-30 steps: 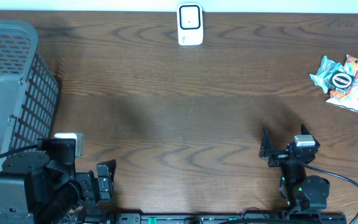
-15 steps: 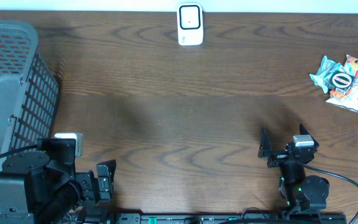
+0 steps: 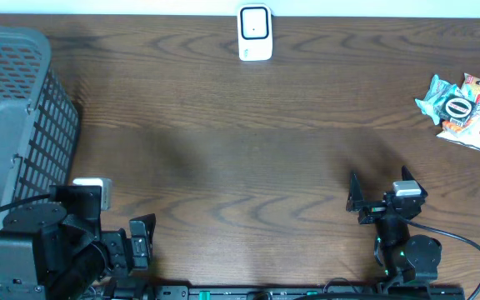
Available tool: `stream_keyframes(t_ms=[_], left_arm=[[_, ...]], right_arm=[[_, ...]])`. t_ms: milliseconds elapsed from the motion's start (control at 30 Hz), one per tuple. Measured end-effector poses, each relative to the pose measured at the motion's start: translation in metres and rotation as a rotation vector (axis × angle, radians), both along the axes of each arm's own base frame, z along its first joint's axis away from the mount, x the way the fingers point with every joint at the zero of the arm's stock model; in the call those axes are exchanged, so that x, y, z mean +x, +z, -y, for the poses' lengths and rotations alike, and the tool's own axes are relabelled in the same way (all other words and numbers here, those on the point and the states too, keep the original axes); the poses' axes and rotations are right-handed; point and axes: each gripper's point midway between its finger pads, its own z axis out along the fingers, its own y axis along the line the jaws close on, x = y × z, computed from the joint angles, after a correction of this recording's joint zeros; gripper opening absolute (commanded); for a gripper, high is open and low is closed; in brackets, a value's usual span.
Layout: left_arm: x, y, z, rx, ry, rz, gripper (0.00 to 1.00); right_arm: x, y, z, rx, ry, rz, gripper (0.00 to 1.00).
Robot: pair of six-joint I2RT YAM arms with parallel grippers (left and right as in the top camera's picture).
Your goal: Scan the item barcode
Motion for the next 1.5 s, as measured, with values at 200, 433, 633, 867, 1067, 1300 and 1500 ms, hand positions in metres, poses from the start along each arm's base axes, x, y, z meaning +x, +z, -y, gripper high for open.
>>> stream_keyframes(t_ms=[200, 433, 633, 867, 1067, 1300, 1500], left_arm=[[0.0, 0.0, 0.0, 0.0, 0.0, 0.0, 0.98], [0.0, 0.0, 0.0, 0.0, 0.0, 0.0, 0.98], [0.0, 0.0, 0.0, 0.0, 0.0, 0.0, 0.98], [-0.001, 0.0, 0.0, 0.0, 0.0, -0.003, 0.98], [-0.001, 0.0, 0.002, -0.009, -0.008, -0.001, 0.98], [0.022, 0.003, 0.005, -0.027, -0.011, 0.173, 0.98], [0.049, 0.003, 0.007, -0.047, -0.012, 0.395, 0.98]], right_arm=[[0.0, 0.0, 0.0, 0.0, 0.0, 0.0, 0.99], [0.0, 0.0, 0.0, 0.0, 0.0, 0.0, 0.99], [0.0, 0.0, 0.0, 0.0, 0.0, 0.0, 0.99], [0.0, 0.0, 0.0, 0.0, 0.0, 0.0, 0.99], [0.0, 0.0, 0.0, 0.0, 0.0, 0.0, 0.99], [0.0, 0.0, 0.0, 0.0, 0.0, 0.0, 0.99], [0.0, 0.0, 0.0, 0.0, -0.002, 0.001, 0.99]])
